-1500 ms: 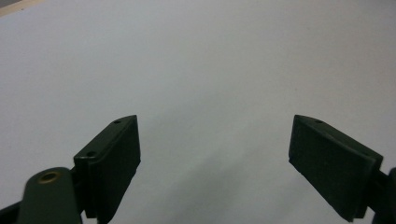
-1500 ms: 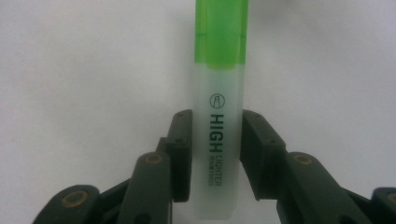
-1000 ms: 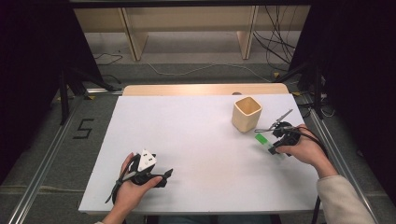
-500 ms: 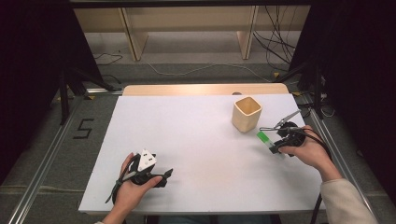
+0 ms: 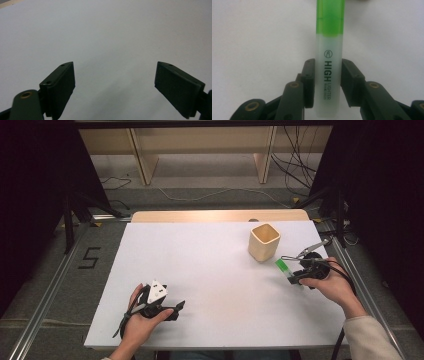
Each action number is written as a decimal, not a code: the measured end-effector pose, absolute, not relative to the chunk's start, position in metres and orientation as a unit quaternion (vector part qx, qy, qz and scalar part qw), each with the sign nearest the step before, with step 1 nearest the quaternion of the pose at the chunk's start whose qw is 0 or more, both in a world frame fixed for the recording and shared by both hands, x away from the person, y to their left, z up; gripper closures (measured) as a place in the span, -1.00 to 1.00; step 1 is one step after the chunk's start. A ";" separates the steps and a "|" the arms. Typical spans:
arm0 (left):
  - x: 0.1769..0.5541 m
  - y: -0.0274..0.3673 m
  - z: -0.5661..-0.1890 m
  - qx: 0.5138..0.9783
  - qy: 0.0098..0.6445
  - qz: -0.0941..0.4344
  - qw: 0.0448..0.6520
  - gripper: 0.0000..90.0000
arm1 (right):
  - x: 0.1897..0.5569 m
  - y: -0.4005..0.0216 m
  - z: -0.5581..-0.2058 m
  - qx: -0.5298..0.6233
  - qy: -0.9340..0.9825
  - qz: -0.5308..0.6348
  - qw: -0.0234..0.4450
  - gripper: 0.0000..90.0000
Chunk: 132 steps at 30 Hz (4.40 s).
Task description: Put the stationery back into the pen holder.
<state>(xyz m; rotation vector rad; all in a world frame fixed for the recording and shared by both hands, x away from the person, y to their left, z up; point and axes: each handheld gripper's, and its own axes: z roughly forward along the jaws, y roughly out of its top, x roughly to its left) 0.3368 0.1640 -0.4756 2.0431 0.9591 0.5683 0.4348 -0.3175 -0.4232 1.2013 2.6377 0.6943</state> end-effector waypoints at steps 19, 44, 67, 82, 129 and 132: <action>0.337 0.164 -0.475 0.806 0.378 0.225 0.396 -0.63 | 0.428 -0.325 -0.422 0.418 0.855 0.292 0.094 0.47; 0.337 0.164 -0.475 0.806 0.378 0.226 0.396 -0.64 | 0.425 -0.331 -0.412 0.438 0.816 0.358 0.118 0.47; 0.337 0.164 -0.475 0.805 0.379 0.226 0.397 -0.64 | 0.426 -0.335 -0.405 0.454 0.780 0.409 0.136 0.47; 0.337 0.164 -0.475 0.804 0.381 0.226 0.397 -0.64 | 0.428 -0.334 -0.399 0.459 0.758 0.436 0.157 0.47; 0.337 0.165 -0.475 0.803 0.381 0.227 0.397 -0.64 | 0.451 -0.316 -0.378 0.456 0.720 0.477 0.215 0.47; 0.337 0.165 -0.475 0.803 0.381 0.228 0.397 -0.64 | 0.453 -0.315 -0.378 0.459 0.717 0.478 0.216 0.47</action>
